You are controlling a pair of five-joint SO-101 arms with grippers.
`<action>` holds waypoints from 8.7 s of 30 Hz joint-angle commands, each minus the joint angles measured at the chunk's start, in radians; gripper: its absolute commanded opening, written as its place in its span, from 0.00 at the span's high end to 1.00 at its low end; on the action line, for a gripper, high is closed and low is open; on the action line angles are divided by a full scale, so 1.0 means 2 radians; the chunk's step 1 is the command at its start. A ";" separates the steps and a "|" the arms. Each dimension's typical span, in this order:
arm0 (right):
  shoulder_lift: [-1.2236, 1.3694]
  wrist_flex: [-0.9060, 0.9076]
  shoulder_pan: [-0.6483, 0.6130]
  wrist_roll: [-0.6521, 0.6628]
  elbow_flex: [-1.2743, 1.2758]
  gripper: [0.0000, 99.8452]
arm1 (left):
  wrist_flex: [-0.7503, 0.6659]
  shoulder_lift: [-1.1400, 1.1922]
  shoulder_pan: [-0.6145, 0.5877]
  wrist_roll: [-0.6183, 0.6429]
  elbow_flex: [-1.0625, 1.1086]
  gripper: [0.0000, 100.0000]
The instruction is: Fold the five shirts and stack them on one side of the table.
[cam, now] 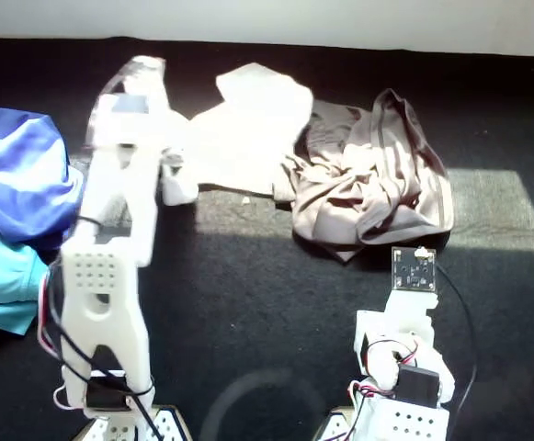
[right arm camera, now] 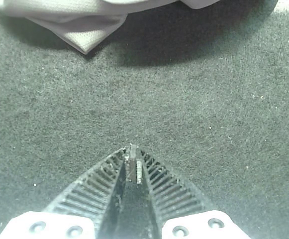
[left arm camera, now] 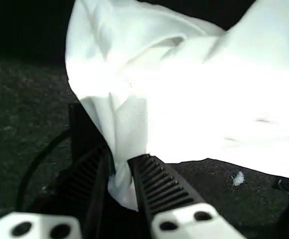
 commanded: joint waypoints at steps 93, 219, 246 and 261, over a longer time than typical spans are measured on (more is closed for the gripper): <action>-0.003 -0.063 0.023 0.082 0.065 0.99 | -0.222 -0.477 0.278 -0.077 0.531 0.73; 1.031 -0.388 -0.287 -0.008 -0.647 0.91 | 0.021 -0.411 -0.197 -0.150 0.106 0.99; 0.736 0.007 -0.060 0.158 -0.857 0.99 | 0.160 -0.470 0.055 -0.147 0.173 0.99; 0.758 -0.321 -0.009 0.184 -0.644 0.99 | -0.095 -0.336 0.018 -0.148 0.487 0.99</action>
